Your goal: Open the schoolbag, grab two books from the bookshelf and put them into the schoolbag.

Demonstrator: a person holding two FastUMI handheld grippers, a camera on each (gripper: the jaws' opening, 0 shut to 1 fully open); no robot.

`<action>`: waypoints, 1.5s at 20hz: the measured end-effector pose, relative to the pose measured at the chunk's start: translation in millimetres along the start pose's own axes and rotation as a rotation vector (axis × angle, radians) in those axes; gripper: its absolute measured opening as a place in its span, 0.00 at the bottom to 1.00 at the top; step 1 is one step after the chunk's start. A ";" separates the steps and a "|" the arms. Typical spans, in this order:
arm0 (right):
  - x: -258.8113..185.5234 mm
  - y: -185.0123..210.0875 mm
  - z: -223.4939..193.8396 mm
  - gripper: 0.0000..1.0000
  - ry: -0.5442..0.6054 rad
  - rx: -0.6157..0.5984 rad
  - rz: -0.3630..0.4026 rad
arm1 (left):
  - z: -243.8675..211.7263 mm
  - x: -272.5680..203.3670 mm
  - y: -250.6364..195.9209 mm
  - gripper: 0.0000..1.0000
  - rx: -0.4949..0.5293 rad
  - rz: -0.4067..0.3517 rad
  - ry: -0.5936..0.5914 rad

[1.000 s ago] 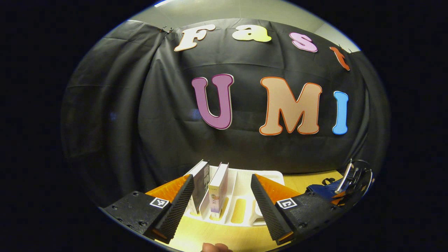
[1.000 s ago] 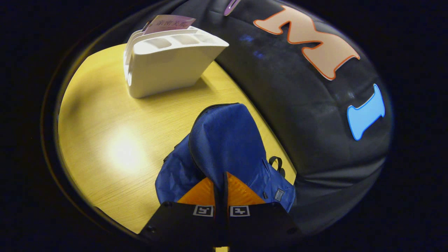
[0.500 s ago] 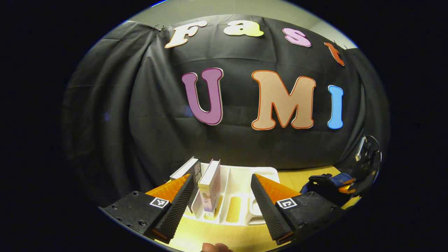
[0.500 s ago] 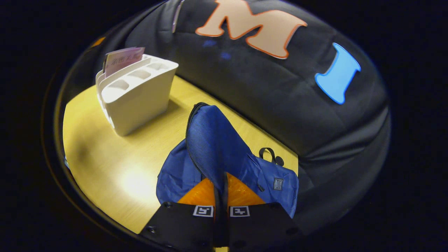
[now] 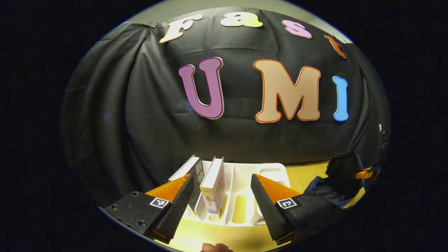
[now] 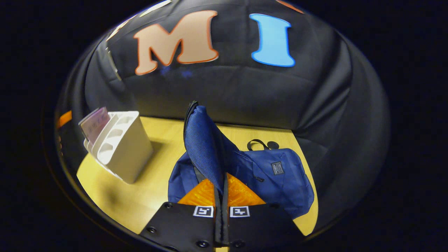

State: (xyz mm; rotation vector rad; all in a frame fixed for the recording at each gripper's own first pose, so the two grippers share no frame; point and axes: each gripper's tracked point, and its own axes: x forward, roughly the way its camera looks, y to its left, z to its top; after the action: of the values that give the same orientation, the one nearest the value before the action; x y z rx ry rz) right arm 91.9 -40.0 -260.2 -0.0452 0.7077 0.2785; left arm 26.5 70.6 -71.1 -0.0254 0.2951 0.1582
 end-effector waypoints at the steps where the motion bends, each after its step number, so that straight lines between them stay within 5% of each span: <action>1: 0.1 -3.4 1.5 0.03 -0.002 0.010 -0.001 | 3.7 8.6 -0.1 0.94 0.018 -0.004 0.010; 5: 0.7 -6.1 2.3 0.04 -0.006 0.009 0.001 | 3.7 37.8 1.7 0.96 0.121 -0.036 0.122; 16: 0.3 -8.4 0.1 0.03 -0.003 0.025 0.009 | -52.6 117.5 21.6 0.97 0.130 -0.116 0.566; 30: 1.2 -8.4 2.6 0.03 0.006 0.017 0.001 | -94.2 150.4 26.2 0.92 0.238 -0.147 0.802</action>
State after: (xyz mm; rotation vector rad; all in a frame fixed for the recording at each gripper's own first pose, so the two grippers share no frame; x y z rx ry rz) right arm 96.7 -47.5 -259.5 -0.0297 0.7157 0.2734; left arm 137.2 114.7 -205.1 0.1292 1.1075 -0.0432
